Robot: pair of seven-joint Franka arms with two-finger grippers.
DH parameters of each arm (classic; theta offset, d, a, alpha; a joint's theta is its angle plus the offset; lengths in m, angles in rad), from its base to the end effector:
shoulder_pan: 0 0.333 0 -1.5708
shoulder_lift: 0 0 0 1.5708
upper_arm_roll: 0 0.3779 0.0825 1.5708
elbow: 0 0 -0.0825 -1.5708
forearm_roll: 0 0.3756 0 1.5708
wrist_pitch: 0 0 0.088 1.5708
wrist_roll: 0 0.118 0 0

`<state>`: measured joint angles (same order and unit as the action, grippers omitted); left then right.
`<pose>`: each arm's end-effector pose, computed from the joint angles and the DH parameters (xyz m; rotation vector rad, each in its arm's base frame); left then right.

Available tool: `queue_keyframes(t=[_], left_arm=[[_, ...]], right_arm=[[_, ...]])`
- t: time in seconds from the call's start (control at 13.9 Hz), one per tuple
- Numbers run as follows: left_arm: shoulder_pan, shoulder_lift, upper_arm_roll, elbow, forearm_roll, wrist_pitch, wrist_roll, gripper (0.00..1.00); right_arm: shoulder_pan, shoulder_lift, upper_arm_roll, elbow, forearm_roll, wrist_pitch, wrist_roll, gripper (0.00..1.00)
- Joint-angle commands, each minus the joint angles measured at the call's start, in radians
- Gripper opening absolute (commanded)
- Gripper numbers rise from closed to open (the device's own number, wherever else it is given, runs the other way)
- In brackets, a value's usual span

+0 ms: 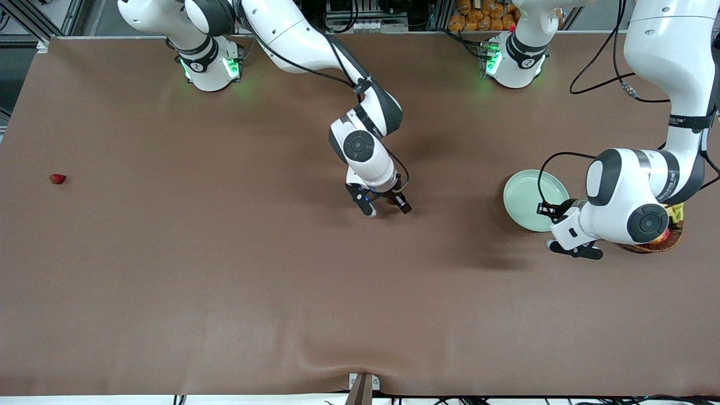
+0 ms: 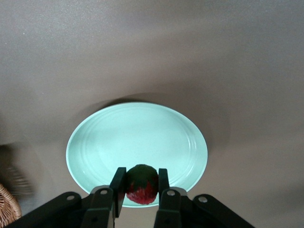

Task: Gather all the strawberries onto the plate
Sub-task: 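Set the second strawberry at mid-table with the right gripper and open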

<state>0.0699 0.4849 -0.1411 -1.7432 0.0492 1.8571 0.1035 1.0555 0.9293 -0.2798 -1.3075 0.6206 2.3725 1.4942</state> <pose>0.6355 -0.0312 0.3253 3.0461 -0.2955 -0.5652 0.5179 0.6173 0.2389 -2.5120 1.3755 0.2240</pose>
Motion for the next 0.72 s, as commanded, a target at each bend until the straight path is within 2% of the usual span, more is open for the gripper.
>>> queue_keyframes(t=[0.0, 0.22, 0.43, 0.5, 0.57, 0.65], left_arm=[[0.005, -0.032, -0.003, -0.033, 0.003, -0.015, -0.008, 0.11], [0.03, -0.017, -0.003, -0.085, -0.006, -0.006, 0.002, 0.11], [0.031, 0.021, -0.003, -0.088, -0.008, 0.028, 0.01, 0.15], [0.031, 0.035, -0.003, -0.087, -0.008, 0.048, 0.01, 0.23], [0.03, 0.044, -0.003, -0.085, -0.008, 0.059, 0.008, 0.39], [0.03, 0.047, -0.003, -0.082, -0.008, 0.06, 0.007, 0.49]], right_arm=[[-0.037, -0.056, -0.06, 0.034, 0.001, -0.189, -0.002, 1.0], [-0.087, -0.069, -0.127, 0.094, -0.001, -0.292, -0.034, 1.0], [-0.132, -0.073, -0.209, 0.106, 0.004, -0.349, -0.194, 1.0], [-0.155, -0.072, -0.229, 0.106, 0.008, -0.352, -0.239, 1.0], [-0.184, -0.073, -0.234, 0.105, 0.01, -0.354, -0.294, 1.0], [-0.205, -0.076, -0.239, 0.103, 0.002, -0.36, -0.355, 1.0]])
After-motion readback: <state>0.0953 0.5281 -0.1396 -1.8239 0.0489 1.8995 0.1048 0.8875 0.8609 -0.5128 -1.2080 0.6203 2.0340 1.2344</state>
